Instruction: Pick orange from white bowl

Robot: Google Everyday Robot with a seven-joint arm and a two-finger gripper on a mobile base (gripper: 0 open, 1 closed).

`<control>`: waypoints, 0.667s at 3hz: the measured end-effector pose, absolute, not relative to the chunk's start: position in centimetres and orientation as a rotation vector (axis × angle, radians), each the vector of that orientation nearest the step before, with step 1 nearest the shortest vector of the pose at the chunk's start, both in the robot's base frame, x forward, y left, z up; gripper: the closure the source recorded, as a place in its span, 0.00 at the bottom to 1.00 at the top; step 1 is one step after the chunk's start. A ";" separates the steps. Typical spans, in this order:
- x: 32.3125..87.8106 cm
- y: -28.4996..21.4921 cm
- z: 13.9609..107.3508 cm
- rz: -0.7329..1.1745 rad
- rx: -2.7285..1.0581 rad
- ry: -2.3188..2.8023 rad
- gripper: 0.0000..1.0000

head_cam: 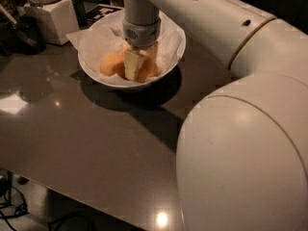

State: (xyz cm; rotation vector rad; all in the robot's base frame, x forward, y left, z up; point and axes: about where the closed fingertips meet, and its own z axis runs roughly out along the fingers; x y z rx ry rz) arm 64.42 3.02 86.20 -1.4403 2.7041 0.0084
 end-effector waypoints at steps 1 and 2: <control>64.4 3.0 86.2 0.008 -1.440 2.704 1.00; 64.4 3.0 86.2 0.008 -1.440 2.704 1.00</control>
Offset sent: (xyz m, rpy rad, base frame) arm 0.0000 0.0000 0.0000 0.0000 0.0000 0.0000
